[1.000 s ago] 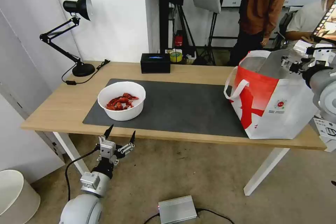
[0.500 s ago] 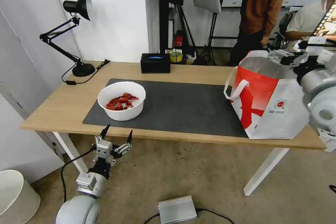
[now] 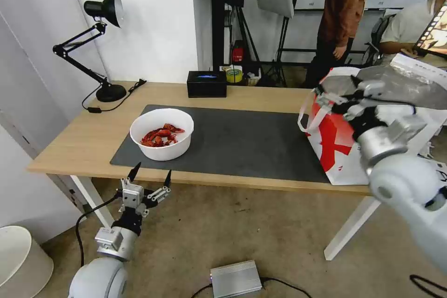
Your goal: Pick up the trash from the table and place it into the takeout bag.
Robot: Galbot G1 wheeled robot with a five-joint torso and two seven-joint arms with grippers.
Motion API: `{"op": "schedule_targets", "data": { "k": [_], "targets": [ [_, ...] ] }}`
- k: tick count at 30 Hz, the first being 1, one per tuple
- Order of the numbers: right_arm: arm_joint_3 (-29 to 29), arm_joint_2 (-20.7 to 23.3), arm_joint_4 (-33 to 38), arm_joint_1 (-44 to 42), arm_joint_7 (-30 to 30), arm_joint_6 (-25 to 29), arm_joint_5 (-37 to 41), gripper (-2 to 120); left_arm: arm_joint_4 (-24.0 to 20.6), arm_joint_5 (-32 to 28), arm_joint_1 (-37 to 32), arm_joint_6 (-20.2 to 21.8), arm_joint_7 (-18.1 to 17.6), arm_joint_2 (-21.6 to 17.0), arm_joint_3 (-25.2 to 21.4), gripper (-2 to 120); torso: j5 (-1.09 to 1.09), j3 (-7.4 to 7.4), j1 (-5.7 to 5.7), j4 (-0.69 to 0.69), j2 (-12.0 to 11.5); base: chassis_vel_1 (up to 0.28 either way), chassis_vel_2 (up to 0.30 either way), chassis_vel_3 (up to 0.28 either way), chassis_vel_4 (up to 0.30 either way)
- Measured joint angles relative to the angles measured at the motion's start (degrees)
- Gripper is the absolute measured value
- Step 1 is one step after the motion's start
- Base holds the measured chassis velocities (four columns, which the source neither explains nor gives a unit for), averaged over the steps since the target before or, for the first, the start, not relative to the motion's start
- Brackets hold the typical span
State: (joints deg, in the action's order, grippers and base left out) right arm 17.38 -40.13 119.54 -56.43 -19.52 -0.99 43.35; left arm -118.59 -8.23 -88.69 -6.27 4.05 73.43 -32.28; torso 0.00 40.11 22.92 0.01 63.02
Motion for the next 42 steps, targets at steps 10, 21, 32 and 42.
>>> {"op": "schedule_targets", "data": {
  "k": [10,21,32,42],
  "targets": [
    [-3.96,-7.31,-3.45,-1.15,1.01,6.34,-9.19,100,-0.48,-1.2,-0.08,1.08,-0.74,0.53,-0.42,91,0.02,0.0,0.0,0.0,0.0,0.0,0.0,0.0,0.0],
    [-5.27,-14.83,-6.79,-5.5,4.1,12.79,-18.74,100,-1.9,-0.89,-1.68,1.15,-1.16,3.46,-2.57,91,0.0,0.0,0.0,-0.01,0.0,0.0,0.0,0.0,0.0],
    [1.45,-18.83,-3.81,-18.64,3.95,17.0,-27.65,100,-0.95,-0.68,-0.93,0.97,-2.1,2.55,-1.9,91,-0.01,0.0,0.0,-0.01,0.0,0.0,0.0,0.0,0.0],
    [5.93,-25.52,-3.01,-30.92,4.18,22.56,-36.15,100,-0.2,-0.7,-0.38,0.78,-2.34,2.29,-1.14,90,0.0,-0.01,0.0,0.0,0.01,0.0,0.0,0.0,0.0]
  ]
}}
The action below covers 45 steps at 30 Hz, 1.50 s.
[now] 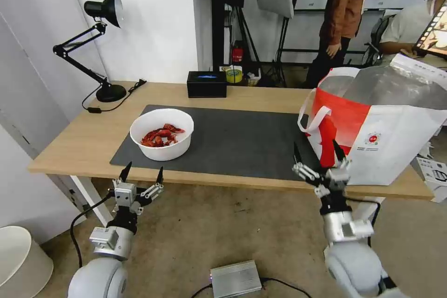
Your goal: Pick up the trash from the table and place it into the takeout bag.
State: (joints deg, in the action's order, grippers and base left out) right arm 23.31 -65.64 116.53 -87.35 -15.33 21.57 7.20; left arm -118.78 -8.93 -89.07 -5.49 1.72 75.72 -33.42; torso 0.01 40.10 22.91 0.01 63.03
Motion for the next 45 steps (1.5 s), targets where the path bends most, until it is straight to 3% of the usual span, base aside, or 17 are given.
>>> {"op": "schedule_targets", "data": {
  "k": [12,24,41,45],
  "targets": [
    [3.19,-2.39,-1.51,-5.05,-0.18,-2.35,-3.42,100,0.15,-0.45,0.53,-0.16,0.0,-0.47,0.16,90,0.0,0.01,0.01,-0.01,0.0,0.0,0.0,0.0,0.0],
    [5.06,-1.18,5.4,-8.14,0.43,-8.98,2.59,100,-0.85,-2.52,0.53,-0.01,0.02,-1.41,0.0,90,0.0,0.01,0.0,-0.01,0.0,0.0,0.0,0.0,0.0],
    [5.78,-0.84,5.31,-8.66,1.37,-8.5,2.69,100,0.06,-3.41,2.13,0.88,0.12,-1.56,1.72,90,-0.01,0.01,0.01,-0.01,-0.01,0.0,0.0,0.0,0.0],
    [5.77,-0.87,5.24,-8.66,1.4,-8.44,2.64,100,0.66,-4.61,3.23,1.13,0.13,-3.26,1.85,90,-0.01,0.01,0.01,-0.01,-0.01,0.0,0.0,0.0,0.0]
  ]
}}
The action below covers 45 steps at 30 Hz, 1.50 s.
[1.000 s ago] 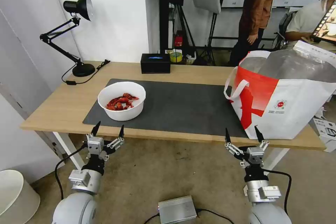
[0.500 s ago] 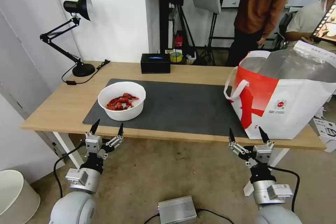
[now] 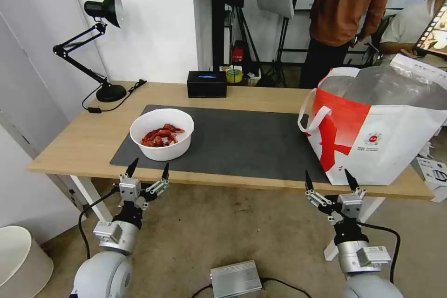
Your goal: Pick up the trash from the table and place it into the takeout bag.
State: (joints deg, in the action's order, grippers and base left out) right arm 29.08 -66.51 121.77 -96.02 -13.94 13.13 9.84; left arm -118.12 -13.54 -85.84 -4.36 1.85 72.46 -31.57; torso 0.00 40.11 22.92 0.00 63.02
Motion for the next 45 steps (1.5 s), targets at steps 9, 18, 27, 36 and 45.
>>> {"op": "schedule_targets", "data": {
  "k": [9,18,27,36,45],
  "targets": [
    [-0.03,-0.01,-0.04,0.02,0.01,0.04,-0.04,100,1.26,-8.31,3.78,2.34,-1.38,-5.27,0.1,90,0.0,0.0,0.0,0.0,0.0,0.0,0.0,0.0,0.0],
    [-0.06,-0.01,-0.08,0.05,0.0,0.1,-0.05,100,3.86,-27.47,12.63,10.53,-8.57,-16.14,-0.01,90,0.01,0.0,0.0,0.0,0.0,0.0,0.0,0.0,0.0],
    [-0.06,-0.02,-0.08,0.08,-0.01,0.12,-0.05,100,4.32,-41.45,19.2,17.67,-16.93,-22.91,1.19,90,0.0,0.0,0.0,0.0,0.0,0.0,0.0,0.0,0.0],
    [-0.06,-0.02,-0.08,0.09,-0.03,0.13,-0.05,100,6.39,-55.44,26.56,23.55,-22.59,-26.18,5.6,89,0.0,0.0,0.0,0.0,0.0,0.0,0.0,0.0,0.0],
    [-0.06,-0.01,-0.09,0.09,-0.03,0.13,-0.05,100,12.72,-60.93,34.8,25.24,-24.49,-26.96,11.87,89,0.0,0.0,0.0,0.0,0.0,0.0,0.0,0.0,0.0]
  ]
}}
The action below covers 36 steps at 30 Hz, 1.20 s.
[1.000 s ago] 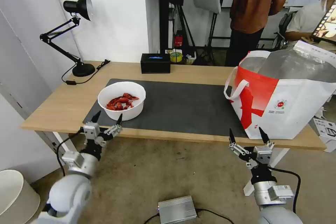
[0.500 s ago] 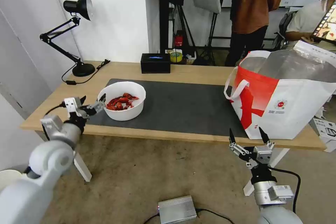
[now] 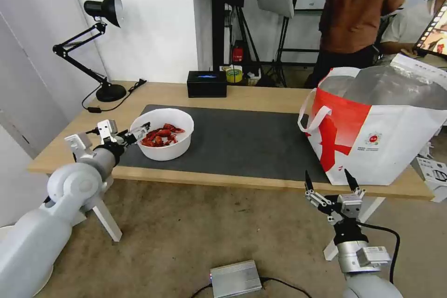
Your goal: Pick up the trash from the table and place it into the takeout bag.
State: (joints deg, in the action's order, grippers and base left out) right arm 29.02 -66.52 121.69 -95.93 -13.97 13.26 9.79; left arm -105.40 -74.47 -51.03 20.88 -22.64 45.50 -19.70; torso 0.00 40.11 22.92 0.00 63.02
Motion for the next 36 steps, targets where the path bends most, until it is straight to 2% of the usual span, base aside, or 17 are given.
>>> {"op": "schedule_targets", "data": {
  "k": [9,24,36],
  "targets": [
    [0.0,0.0,0.0,0.0,0.0,0.0,0.0,100,5.73,0.03,5.35,-0.03,0.21,-0.56,3.72,89,0.0,0.0,0.0,0.0,0.0,0.0,0.0,0.0,0.0],
    [0.0,0.0,0.0,0.0,0.0,0.0,0.0,100,7.94,1.67,4.55,-0.29,1.16,0.1,3.76,89,0.0,-0.01,0.0,0.0,0.0,0.0,0.0,0.0,0.0],
    [0.0,0.0,0.0,0.0,0.0,0.0,0.0,100,7.66,2.22,3.18,-0.16,1.96,0.03,3.52,47,0.0,-0.01,0.0,0.0,0.0,0.0,0.0,0.0,0.0]
  ]
}}
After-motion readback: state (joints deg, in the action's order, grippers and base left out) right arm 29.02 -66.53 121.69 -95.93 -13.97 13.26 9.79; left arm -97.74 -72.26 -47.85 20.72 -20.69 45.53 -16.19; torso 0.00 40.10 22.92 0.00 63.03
